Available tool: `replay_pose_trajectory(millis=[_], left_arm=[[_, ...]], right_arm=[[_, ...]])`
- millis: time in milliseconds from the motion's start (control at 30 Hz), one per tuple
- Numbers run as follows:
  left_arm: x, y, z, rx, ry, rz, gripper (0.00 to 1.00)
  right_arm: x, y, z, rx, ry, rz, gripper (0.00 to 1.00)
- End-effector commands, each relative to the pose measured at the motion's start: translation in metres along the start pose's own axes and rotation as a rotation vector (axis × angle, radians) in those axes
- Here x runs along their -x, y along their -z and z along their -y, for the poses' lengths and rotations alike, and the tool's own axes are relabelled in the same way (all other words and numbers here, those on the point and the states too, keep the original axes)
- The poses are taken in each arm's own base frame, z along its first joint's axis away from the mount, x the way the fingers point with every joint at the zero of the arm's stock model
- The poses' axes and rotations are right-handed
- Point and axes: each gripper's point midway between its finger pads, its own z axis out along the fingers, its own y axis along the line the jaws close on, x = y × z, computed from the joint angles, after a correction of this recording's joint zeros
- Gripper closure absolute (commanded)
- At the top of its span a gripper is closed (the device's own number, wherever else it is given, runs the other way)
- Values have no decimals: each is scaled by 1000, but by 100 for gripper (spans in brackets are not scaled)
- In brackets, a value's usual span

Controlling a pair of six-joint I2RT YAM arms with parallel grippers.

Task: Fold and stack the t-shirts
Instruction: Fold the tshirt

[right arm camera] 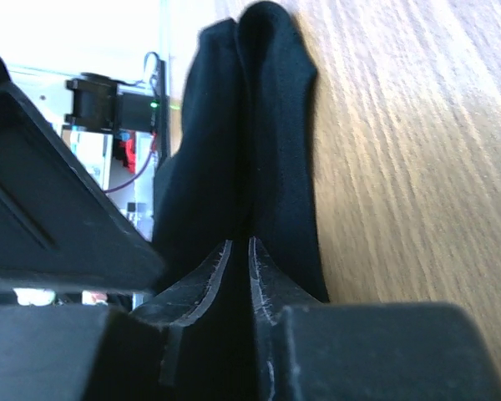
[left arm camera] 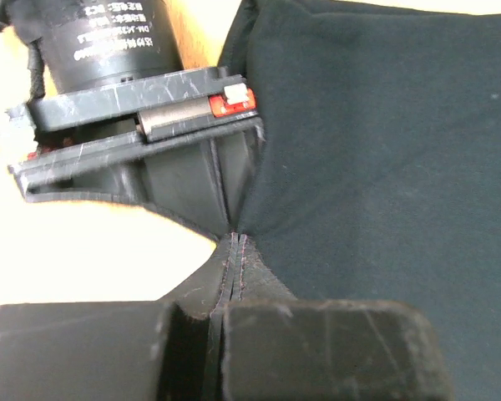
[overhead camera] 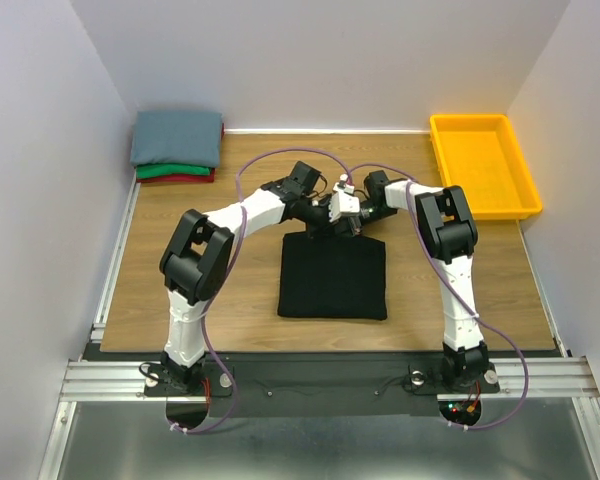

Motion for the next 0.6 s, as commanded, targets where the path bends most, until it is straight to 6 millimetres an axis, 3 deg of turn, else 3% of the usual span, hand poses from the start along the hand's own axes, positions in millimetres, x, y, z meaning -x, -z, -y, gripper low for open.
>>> replay_pose_trajectory(millis=[0, 167, 200, 300, 400, 467, 567], left_arm=[[5, -7, -14, -2, -44, 20, 100], [-10, -19, -11, -38, -30, -16, 100], [-14, -21, -13, -36, -28, -30, 100], [-16, -22, -21, -25, -37, -36, 98], [-13, -14, -34, -13, -45, -31, 89], [-5, -5, -41, 4, -44, -19, 74], [9, 22, -47, 41, -6, 34, 61]], right_arm=[[-41, -7, 50, -213, -100, -132, 78], [14, 48, 66, -457, 2, -55, 70], [32, 63, 63, -500, 39, -24, 66], [59, 90, 58, -588, 84, 27, 65], [79, 116, 45, -652, 100, 90, 59], [86, 132, 38, -686, 99, 122, 57], [99, 165, 8, -724, 123, 200, 51]])
